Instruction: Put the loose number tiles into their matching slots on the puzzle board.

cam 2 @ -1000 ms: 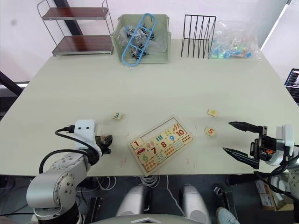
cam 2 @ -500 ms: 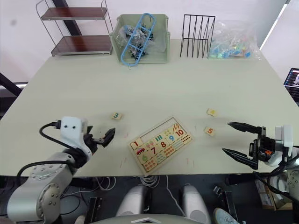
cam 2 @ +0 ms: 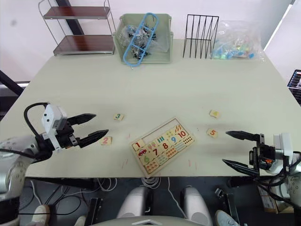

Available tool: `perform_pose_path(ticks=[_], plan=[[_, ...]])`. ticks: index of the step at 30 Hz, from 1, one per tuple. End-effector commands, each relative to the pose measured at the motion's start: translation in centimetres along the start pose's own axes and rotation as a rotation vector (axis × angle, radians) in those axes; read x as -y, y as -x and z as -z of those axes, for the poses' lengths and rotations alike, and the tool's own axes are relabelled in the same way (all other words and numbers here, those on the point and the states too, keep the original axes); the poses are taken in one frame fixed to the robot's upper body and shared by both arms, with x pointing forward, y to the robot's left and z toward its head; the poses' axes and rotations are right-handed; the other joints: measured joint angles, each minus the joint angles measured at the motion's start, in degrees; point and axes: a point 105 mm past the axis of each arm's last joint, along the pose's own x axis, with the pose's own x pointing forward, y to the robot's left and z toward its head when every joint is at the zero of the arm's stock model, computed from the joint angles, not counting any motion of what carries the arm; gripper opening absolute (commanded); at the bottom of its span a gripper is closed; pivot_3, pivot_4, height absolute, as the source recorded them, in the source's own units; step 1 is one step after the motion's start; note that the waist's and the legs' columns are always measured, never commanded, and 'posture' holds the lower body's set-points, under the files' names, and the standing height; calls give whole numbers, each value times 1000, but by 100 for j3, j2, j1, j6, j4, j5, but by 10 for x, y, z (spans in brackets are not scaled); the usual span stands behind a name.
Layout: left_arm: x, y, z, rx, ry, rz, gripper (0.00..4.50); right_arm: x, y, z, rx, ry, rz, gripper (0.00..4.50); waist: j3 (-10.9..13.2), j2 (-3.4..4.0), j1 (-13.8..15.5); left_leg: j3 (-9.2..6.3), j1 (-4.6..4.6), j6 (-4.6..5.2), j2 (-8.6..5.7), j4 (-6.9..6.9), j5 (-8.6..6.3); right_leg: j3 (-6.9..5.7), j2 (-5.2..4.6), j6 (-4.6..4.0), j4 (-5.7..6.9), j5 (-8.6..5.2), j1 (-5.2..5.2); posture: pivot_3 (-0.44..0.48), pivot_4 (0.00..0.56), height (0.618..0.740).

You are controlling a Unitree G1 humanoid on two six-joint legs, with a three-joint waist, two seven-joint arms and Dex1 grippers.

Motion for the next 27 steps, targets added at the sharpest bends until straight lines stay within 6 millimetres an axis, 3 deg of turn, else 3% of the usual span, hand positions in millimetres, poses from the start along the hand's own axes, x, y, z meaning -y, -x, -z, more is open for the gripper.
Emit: perform_pose_path(ticks=[1,10,18,27], plan=[[2,3,2,21,-54,175,4457,-3,2,-7,12,50,1,4500,1,3,-11,6,0,0,0,0,0,2,-2,0,-1,1,0,0,150,740],[-11,4,14,-93,-235,430,4457,-5,2,-6,23,59,11,4500,1,1,4,10,-2,0,0,0,0,4,-2,0,-1,2,-3,0,150,740],[-18,-1,37,-213,-328,521,4457,-4,5,-4,25,65,12,4500,2,1,6,11,-5,1,1,-1,0,6,-2,-1,1,2,-4,0,150,740],[-24,-8,57,-263,-319,547,4457,-5,6,-1,30,71,18,4500,2,1,9,11,-6,1,1,2,0,6,0,1,4,3,-3,0,150,740]])
